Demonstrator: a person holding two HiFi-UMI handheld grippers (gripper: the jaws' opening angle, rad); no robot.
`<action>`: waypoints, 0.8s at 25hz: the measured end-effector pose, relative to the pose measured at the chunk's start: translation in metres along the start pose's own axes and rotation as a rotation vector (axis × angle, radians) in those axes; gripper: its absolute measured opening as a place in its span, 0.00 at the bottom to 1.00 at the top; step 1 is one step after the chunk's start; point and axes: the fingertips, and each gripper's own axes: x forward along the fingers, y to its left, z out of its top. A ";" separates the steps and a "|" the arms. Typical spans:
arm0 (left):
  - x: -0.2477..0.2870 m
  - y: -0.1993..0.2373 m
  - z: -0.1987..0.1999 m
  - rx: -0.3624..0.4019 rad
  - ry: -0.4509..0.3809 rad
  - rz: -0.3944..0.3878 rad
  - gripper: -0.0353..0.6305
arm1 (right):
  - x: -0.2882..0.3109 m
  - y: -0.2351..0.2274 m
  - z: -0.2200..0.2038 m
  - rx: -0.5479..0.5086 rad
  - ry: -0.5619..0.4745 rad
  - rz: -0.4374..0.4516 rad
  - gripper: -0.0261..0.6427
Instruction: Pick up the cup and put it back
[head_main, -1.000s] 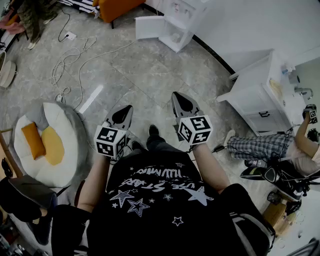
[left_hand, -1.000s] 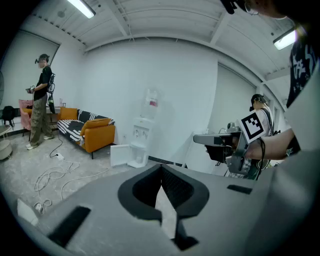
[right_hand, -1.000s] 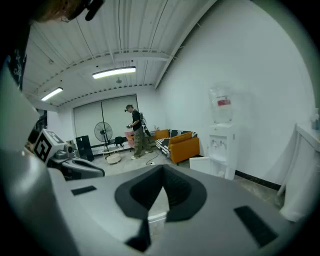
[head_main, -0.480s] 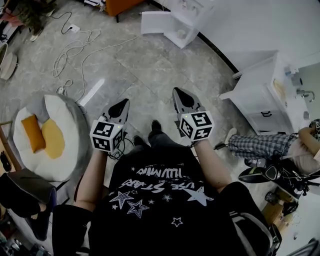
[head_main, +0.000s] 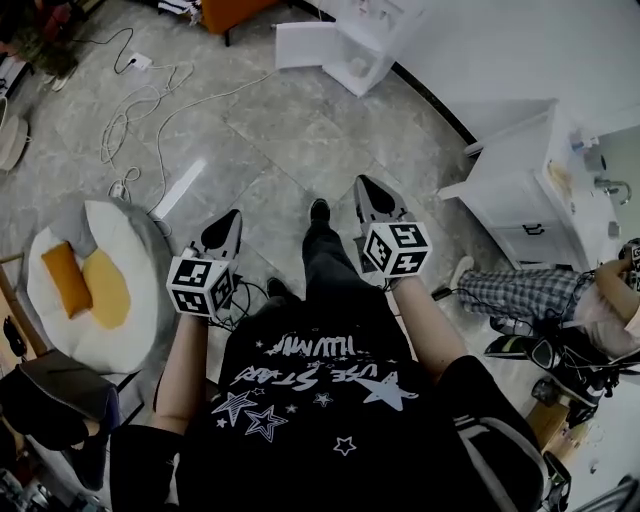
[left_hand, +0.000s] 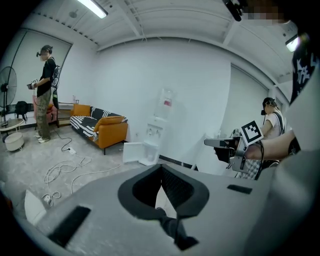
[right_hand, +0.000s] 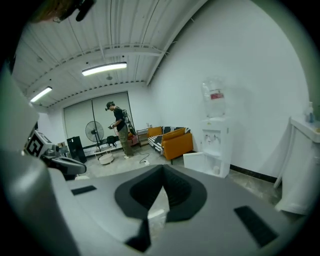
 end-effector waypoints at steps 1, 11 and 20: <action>0.006 0.004 0.002 0.002 0.005 0.007 0.07 | 0.008 -0.009 0.001 0.009 -0.002 -0.006 0.05; 0.143 0.050 0.086 0.048 0.015 0.063 0.07 | 0.145 -0.125 0.033 0.001 0.002 -0.015 0.15; 0.272 0.047 0.159 0.057 0.006 0.051 0.07 | 0.241 -0.228 0.068 0.077 0.041 0.001 0.47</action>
